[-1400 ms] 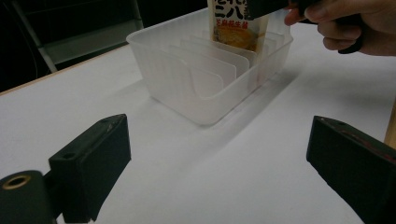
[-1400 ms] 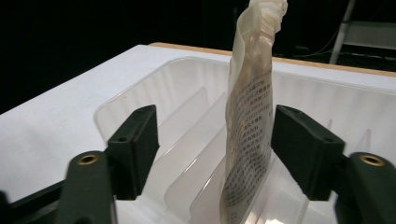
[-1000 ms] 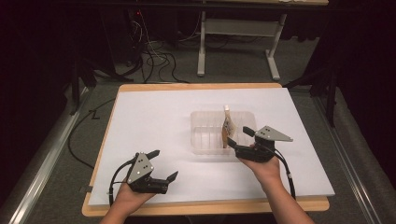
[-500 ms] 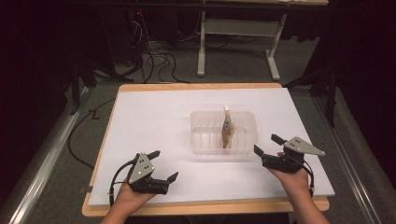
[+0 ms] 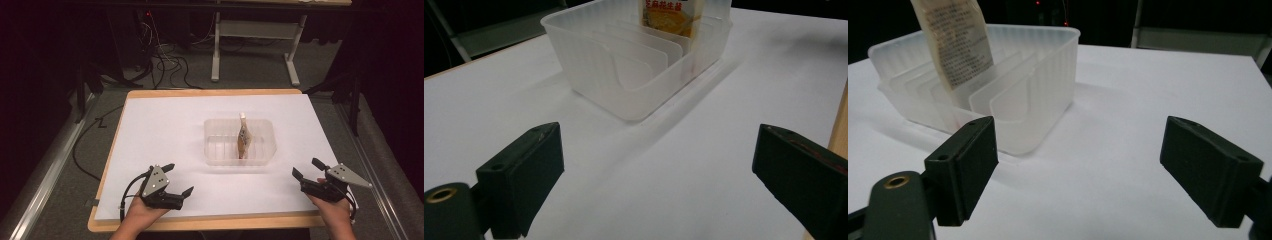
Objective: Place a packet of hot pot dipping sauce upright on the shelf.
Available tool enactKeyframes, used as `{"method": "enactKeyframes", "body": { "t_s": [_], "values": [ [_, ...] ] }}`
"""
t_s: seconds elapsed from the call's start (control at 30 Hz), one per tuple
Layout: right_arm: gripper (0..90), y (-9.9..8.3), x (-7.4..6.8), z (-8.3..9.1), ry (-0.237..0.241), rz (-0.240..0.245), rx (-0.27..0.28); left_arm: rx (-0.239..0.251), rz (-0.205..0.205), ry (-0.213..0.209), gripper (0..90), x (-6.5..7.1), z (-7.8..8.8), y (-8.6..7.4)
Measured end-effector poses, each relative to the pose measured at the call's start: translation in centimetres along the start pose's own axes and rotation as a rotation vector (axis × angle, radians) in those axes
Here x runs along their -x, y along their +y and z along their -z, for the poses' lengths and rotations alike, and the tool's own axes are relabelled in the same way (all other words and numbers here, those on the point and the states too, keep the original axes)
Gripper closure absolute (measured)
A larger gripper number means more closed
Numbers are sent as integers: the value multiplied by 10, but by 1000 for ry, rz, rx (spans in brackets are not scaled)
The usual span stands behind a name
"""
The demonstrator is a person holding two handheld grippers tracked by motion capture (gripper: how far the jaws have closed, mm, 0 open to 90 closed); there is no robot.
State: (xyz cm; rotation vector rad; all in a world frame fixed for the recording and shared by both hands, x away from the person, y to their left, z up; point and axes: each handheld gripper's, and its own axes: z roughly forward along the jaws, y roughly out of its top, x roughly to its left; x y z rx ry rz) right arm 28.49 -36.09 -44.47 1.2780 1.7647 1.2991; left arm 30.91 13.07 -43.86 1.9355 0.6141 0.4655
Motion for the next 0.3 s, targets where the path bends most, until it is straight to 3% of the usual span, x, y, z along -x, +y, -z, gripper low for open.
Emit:
{"method": "enactKeyframes", "body": {
  "t_s": [0.3],
  "values": [
    [160,-2,0,-6,8,22,-11,-14,-6,1,68,1,-1,-1]
  ]
}}
